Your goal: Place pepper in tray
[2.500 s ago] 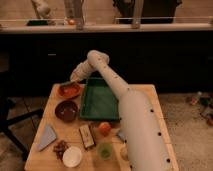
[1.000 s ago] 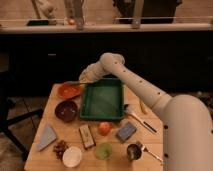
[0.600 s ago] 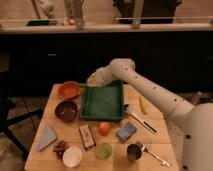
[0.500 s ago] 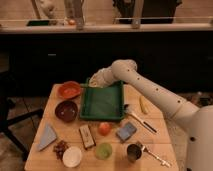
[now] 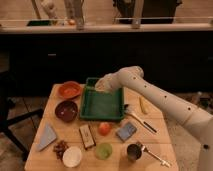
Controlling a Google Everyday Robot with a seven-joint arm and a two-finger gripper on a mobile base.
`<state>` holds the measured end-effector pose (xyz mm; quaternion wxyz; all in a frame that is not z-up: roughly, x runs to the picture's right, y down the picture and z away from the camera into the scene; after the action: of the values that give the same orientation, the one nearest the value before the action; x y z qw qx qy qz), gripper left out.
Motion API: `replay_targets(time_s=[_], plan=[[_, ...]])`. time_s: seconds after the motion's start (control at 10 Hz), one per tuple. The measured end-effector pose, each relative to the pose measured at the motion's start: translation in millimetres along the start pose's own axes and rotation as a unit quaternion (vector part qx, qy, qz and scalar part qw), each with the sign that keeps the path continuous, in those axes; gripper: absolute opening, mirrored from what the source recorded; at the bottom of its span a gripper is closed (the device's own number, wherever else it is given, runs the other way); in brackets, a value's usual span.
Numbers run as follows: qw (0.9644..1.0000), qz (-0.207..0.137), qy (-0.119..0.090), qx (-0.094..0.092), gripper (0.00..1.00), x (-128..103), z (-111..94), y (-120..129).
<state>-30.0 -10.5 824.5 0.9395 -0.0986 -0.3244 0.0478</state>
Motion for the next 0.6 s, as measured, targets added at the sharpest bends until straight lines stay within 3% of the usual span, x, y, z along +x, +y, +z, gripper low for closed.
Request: replay_targets(time_s=[0.3, 0.6], plan=[[0.9996, 0.029, 0.002, 0.001, 0.00, 25, 1, 15], [0.9984, 0.055, 0.003, -0.014, 0.04, 49, 9, 27]])
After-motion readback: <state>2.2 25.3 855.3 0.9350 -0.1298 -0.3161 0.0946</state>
